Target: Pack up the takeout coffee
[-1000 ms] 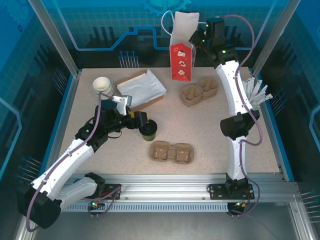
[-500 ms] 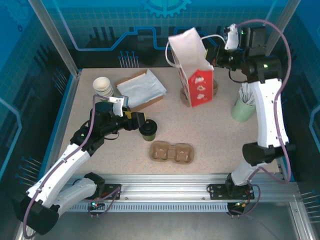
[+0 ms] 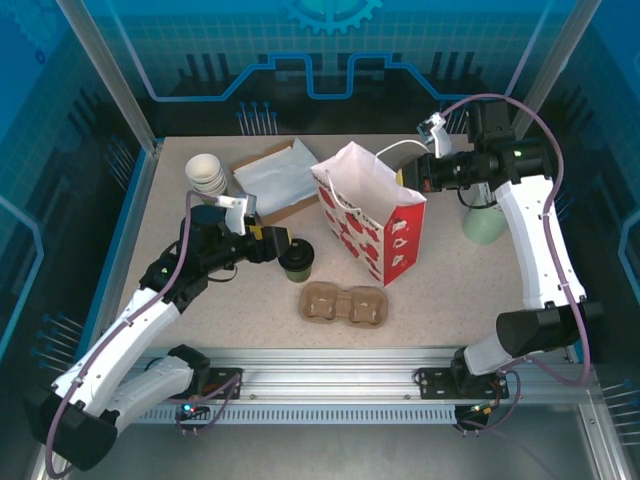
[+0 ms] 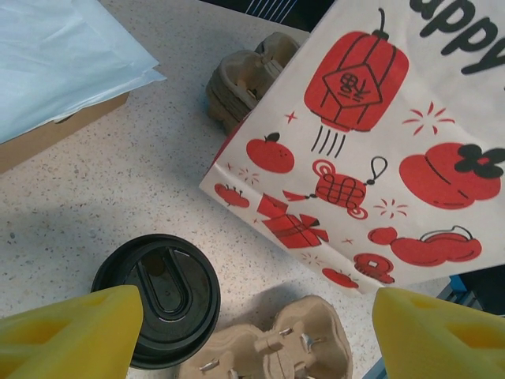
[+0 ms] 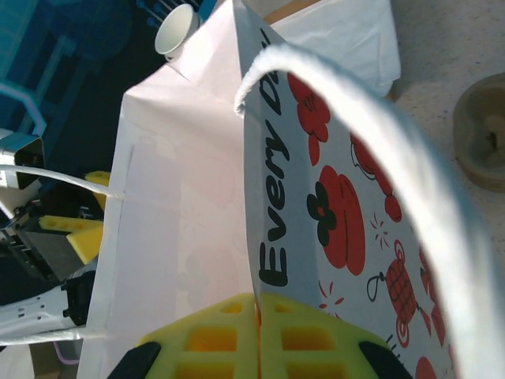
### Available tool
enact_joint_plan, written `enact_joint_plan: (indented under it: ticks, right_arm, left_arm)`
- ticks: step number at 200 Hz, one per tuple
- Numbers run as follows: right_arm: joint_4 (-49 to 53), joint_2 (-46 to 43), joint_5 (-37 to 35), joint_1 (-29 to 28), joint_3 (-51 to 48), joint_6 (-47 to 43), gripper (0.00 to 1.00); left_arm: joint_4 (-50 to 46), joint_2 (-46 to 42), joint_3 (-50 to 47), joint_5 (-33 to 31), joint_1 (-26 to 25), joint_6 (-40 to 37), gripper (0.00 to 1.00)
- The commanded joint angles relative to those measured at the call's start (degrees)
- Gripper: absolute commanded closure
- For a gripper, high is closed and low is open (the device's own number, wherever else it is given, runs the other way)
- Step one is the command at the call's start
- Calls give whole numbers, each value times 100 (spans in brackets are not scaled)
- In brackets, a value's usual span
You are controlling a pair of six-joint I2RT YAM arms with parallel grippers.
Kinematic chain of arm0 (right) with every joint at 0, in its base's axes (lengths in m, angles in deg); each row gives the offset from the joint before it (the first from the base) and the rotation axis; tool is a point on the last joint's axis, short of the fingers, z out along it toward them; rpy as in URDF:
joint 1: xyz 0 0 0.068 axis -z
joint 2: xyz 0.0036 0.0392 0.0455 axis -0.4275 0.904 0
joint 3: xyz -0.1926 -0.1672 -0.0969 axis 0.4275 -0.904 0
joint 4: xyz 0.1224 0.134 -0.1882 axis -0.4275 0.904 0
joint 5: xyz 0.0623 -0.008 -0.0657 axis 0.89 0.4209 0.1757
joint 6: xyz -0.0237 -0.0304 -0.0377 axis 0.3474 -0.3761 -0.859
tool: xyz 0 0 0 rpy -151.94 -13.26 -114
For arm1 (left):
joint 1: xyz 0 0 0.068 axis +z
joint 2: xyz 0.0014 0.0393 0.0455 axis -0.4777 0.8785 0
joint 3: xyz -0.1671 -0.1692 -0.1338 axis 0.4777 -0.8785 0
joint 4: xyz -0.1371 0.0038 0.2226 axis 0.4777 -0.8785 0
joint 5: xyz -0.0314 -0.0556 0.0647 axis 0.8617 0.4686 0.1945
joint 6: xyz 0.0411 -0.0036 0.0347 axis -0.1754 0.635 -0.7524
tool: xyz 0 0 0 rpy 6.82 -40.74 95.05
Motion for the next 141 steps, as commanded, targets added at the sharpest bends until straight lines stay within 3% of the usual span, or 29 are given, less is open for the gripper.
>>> enact_joint_plan:
  ticks: [1, 83, 115, 128, 141]
  right_arm:
    - [-172, 219, 546, -1, -31, -483, 100]
    - [-343, 1312, 1232, 98, -22, -1072, 100]
    - [-232, 1618, 740, 124, 82, -1194, 100]
    - [-98, 1708, 443, 141, 210, -1220, 92]
    - [2, 1707, 119, 134, 323, -1169, 76]
  left_arm:
    - [-118, -100, 35, -102, -46, -111, 22]
    - [-157, -60, 49, -124, -44, -129, 22]
    - [-143, -8, 68, -124, -44, -120, 22]
    - [-157, 2, 74, -122, -45, -115, 22]
    - [-171, 2, 73, -139, -46, -131, 22]
